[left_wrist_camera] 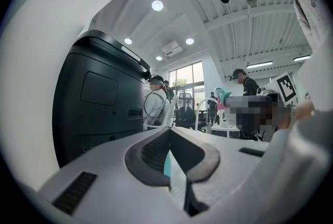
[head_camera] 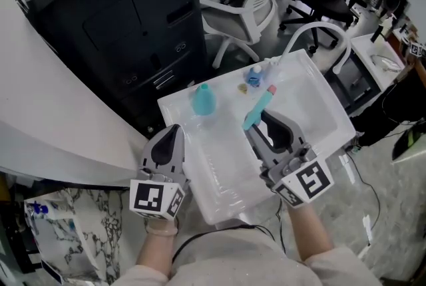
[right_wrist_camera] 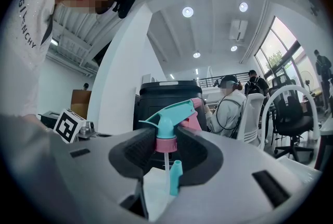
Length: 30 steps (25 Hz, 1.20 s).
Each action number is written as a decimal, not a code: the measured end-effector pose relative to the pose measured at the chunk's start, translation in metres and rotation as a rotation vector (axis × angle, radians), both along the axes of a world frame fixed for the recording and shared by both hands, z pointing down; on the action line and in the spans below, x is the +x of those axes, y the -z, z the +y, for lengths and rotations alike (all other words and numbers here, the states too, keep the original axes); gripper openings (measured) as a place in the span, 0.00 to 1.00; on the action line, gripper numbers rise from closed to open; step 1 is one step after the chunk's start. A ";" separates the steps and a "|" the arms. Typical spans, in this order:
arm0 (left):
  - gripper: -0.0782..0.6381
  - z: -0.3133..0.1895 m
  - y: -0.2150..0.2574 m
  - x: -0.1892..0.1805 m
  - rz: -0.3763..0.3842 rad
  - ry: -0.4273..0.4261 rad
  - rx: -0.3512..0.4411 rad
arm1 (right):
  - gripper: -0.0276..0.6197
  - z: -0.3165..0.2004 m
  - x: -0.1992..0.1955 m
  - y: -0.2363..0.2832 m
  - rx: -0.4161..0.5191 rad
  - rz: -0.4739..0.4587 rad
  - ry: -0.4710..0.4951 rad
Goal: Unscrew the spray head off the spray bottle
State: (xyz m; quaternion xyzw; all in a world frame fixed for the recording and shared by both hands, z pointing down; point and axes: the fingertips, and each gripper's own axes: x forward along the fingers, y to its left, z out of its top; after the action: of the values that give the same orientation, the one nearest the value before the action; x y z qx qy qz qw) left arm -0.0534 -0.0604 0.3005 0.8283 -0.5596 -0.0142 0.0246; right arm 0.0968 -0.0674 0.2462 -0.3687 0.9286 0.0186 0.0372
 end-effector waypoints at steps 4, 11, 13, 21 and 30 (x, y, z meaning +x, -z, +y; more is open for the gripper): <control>0.12 0.006 0.006 -0.003 0.002 0.010 0.012 | 0.25 0.007 0.002 0.004 0.006 -0.004 -0.001; 0.12 0.017 0.011 -0.008 0.006 0.025 0.021 | 0.25 0.014 0.006 0.004 -0.001 -0.015 -0.009; 0.12 0.019 0.012 -0.010 0.007 0.030 0.022 | 0.25 0.015 0.007 0.005 -0.001 -0.015 -0.011; 0.12 0.024 0.010 -0.013 0.004 0.041 0.024 | 0.25 0.019 0.007 0.000 -0.005 -0.020 -0.011; 0.12 0.025 0.006 -0.014 0.005 0.051 0.008 | 0.25 0.018 0.008 -0.004 -0.019 -0.029 -0.007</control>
State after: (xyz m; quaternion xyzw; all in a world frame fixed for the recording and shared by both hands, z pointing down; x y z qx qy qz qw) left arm -0.0674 -0.0352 0.2944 0.8139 -0.5803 -0.0193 0.0224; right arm 0.1052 -0.0492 0.2507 -0.3726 0.9268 0.0047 0.0472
